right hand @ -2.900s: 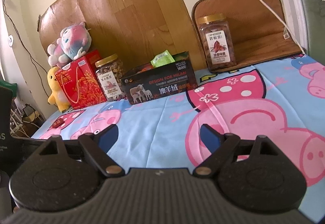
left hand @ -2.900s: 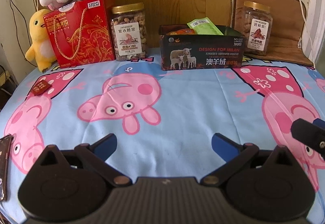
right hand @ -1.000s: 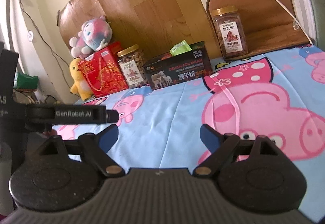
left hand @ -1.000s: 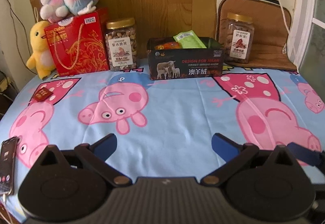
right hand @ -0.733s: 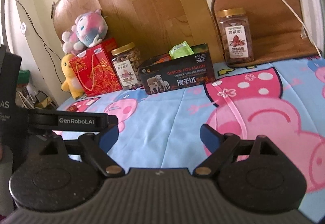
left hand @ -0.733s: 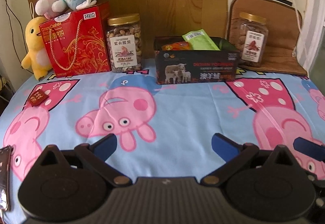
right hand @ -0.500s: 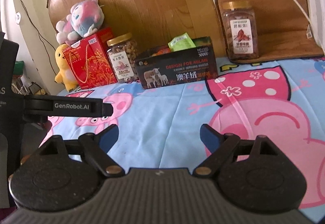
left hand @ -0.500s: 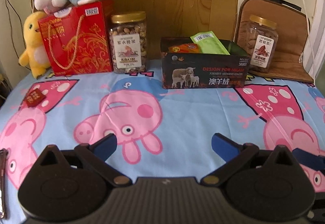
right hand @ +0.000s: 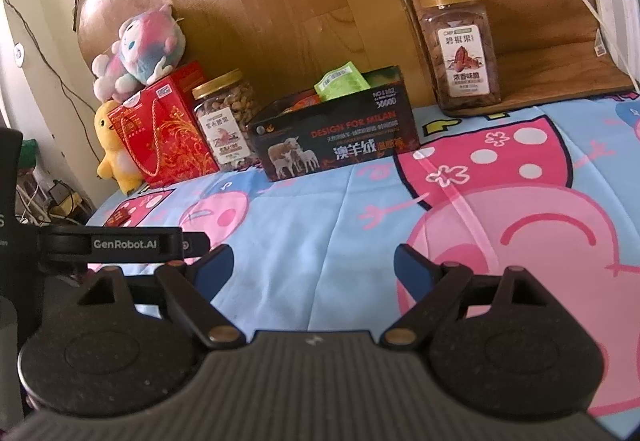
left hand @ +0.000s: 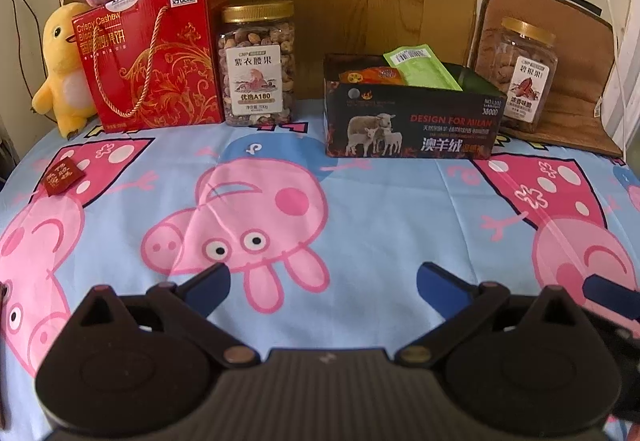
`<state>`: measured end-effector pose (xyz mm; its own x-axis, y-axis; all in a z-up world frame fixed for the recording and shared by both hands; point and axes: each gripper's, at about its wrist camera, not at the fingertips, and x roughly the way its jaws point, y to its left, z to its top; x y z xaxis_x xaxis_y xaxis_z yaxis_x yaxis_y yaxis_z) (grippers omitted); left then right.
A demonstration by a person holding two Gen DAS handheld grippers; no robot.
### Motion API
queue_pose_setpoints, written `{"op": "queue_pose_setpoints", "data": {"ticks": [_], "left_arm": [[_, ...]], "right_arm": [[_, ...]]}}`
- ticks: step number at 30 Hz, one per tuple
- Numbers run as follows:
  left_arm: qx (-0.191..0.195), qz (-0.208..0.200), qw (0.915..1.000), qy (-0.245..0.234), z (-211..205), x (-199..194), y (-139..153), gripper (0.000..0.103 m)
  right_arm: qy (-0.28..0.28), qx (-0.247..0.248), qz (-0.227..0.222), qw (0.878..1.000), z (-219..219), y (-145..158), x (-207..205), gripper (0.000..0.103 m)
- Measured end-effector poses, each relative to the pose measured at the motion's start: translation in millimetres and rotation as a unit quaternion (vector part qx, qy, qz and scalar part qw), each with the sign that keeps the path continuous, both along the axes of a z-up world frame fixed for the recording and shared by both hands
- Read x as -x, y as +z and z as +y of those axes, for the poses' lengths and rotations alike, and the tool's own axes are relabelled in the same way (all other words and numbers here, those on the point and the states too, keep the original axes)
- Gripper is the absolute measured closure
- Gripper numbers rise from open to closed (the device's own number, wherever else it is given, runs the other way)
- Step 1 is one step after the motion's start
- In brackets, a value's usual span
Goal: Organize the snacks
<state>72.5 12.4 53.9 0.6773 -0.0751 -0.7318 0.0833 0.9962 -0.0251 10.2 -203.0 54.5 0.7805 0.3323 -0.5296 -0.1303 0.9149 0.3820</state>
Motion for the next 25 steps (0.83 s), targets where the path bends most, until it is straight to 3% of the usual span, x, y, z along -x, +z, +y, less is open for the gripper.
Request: {"op": "queue_pose_setpoints", "data": {"ticks": [19, 25], "left_arm": [[0.006, 0.013, 0.9998, -0.013, -7.4, -0.2, -12.8, 0.000], [-0.003, -0.009, 0.9997, -0.024, -13.3, 8.7, -9.4, 0.000]], "right_arm": [[0.002, 0.007, 0.005, 1.000, 2.0, -12.8, 1.4, 0.014], [0.001, 0.004, 0.010, 1.000, 0.7, -16.4, 3.8, 0.014]]}}
